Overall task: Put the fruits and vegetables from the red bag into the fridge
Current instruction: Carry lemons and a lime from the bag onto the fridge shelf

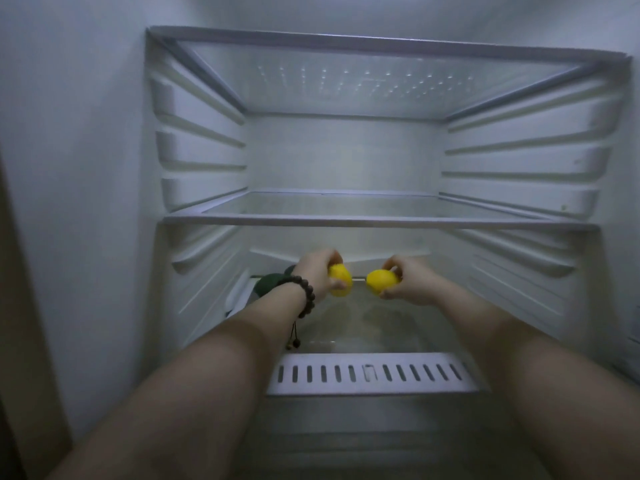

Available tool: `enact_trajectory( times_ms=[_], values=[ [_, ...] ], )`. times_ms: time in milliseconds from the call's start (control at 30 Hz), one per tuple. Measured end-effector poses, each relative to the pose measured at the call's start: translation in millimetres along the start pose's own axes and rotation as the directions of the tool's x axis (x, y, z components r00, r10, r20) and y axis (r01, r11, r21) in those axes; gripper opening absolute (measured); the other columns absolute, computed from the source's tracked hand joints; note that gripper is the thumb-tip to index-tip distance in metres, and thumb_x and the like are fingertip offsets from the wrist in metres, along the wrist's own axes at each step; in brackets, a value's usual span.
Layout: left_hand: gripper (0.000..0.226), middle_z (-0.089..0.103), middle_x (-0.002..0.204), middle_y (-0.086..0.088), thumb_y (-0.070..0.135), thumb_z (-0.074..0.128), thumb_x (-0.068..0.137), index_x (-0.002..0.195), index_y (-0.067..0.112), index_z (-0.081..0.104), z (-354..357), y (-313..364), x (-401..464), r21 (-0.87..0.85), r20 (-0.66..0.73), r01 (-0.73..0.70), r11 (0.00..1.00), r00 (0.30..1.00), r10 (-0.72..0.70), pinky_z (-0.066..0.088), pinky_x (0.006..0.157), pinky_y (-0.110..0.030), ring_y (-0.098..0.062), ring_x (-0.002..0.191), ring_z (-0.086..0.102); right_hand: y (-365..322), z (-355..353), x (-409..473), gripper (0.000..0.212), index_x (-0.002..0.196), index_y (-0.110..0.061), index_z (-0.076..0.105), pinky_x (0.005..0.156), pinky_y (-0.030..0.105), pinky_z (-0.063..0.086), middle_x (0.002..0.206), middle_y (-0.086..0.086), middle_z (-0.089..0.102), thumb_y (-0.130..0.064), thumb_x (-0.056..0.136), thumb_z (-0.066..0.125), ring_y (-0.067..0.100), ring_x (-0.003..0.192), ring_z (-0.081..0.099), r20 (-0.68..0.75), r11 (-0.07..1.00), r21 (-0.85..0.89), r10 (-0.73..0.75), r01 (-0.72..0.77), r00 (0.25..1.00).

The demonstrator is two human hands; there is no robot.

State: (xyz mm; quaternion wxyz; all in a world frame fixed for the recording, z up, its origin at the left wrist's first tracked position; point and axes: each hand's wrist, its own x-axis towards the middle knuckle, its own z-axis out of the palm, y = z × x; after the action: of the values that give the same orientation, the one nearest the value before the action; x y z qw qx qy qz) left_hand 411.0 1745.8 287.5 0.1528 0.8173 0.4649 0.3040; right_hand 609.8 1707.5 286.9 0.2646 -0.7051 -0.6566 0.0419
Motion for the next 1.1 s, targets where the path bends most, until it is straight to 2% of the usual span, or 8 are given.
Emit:
enact_trajectory(
  times_ms=[167, 267, 400, 533, 733, 900, 1000, 1100],
  values=[
    [0.044, 0.054, 0.123, -0.010, 0.018, 0.066, 0.086, 0.126, 0.015, 0.049, 6, -7, 7, 0.240, 0.071, -0.080, 0.967, 0.995, 0.065, 0.040, 0.081, -0.029, -0.027, 0.109, 0.054, 1, 7, 10, 0.053, 0.117, -0.013, 0.055, 0.076, 0.028, 0.040, 0.118, 0.013, 0.055, -0.025, 0.072, 0.079, 0.024, 0.097, 0.052, 0.046, 0.994, -0.092, -0.053, 0.057, 0.998],
    [0.035, 0.052, 0.120, -0.011, 0.017, 0.064, 0.086, 0.119, 0.011, 0.052, 3, -9, 15, 0.395, 0.080, -0.109, 0.912, 0.993, 0.084, 0.045, 0.088, -0.036, -0.030, 0.106, 0.053, -4, 9, 14, 0.057, 0.124, -0.015, 0.054, 0.081, 0.029, 0.040, 0.122, 0.012, 0.054, -0.028, 0.074, 0.077, 0.027, 0.106, 0.053, 0.027, 0.976, -0.188, -0.106, 0.110, 0.994],
    [0.029, 0.056, 0.117, -0.013, 0.009, 0.054, 0.089, 0.119, 0.011, 0.054, 4, -13, 25, 0.480, 0.072, -0.101, 0.872, 0.995, 0.075, 0.047, 0.090, -0.039, -0.031, 0.105, 0.055, -7, 15, 23, 0.049, 0.113, -0.019, 0.052, 0.076, 0.032, 0.043, 0.117, 0.012, 0.056, -0.028, 0.072, 0.078, 0.026, 0.097, 0.053, -0.010, 0.978, -0.172, -0.121, 0.118, 0.993],
    [0.032, 0.061, 0.117, -0.013, 0.016, 0.056, 0.090, 0.121, 0.011, 0.056, 5, -17, 29, 0.461, 0.063, -0.070, 0.885, 0.997, 0.046, 0.048, 0.092, -0.040, -0.030, 0.107, 0.056, -11, 22, 29, 0.048, 0.122, -0.019, 0.053, 0.084, 0.033, 0.043, 0.125, 0.013, 0.055, -0.024, 0.078, 0.073, 0.029, 0.110, 0.052, -0.024, 0.972, -0.205, -0.119, 0.111, 0.993],
    [0.055, 0.048, 0.135, -0.013, 0.036, 0.059, 0.089, 0.134, 0.011, 0.042, 4, -18, 17, 0.369, 0.133, -0.057, 0.928, 0.991, 0.008, 0.042, 0.099, -0.041, -0.030, 0.122, 0.047, -8, 20, 16, 0.078, 0.146, -0.018, 0.031, 0.106, 0.032, 0.035, 0.148, 0.010, 0.038, -0.022, 0.079, 0.072, 0.026, 0.133, 0.039, 0.088, 0.987, -0.141, -0.072, 0.084, 0.994],
    [0.070, 0.039, 0.144, -0.012, 0.051, 0.054, 0.086, 0.140, 0.012, 0.035, -3, -10, -6, 0.409, 0.098, -0.050, 0.911, 0.995, 0.010, 0.036, 0.107, -0.044, -0.028, 0.131, 0.039, -12, 11, -11, 0.076, 0.144, -0.017, 0.033, 0.109, 0.033, 0.032, 0.150, 0.008, 0.036, -0.026, 0.080, 0.072, 0.024, 0.135, 0.037, 0.069, 0.994, -0.085, -0.068, 0.074, 0.995],
    [0.066, 0.043, 0.142, -0.009, 0.054, 0.049, 0.088, 0.138, 0.012, 0.039, -9, -1, -34, 0.431, 0.025, -0.047, 0.901, 0.999, 0.040, 0.034, 0.108, -0.041, -0.026, 0.130, 0.040, -20, 5, -37, 0.074, 0.146, -0.018, 0.029, 0.111, 0.031, 0.028, 0.152, 0.008, 0.031, -0.034, 0.084, 0.066, 0.025, 0.138, 0.033, 0.078, 0.990, -0.131, -0.043, 0.053, 0.996],
    [0.057, 0.053, 0.130, -0.009, 0.053, 0.046, 0.087, 0.128, 0.014, 0.049, -15, 6, -71, 0.446, -0.059, -0.061, 0.893, 0.993, 0.098, 0.039, 0.102, -0.039, -0.025, 0.120, 0.047, -34, -1, -71, 0.060, 0.142, -0.015, 0.039, 0.103, 0.033, 0.034, 0.142, 0.016, 0.042, -0.035, 0.088, 0.059, 0.030, 0.129, 0.041, 0.024, 0.984, -0.169, -0.054, 0.057, 0.998]
  ],
)
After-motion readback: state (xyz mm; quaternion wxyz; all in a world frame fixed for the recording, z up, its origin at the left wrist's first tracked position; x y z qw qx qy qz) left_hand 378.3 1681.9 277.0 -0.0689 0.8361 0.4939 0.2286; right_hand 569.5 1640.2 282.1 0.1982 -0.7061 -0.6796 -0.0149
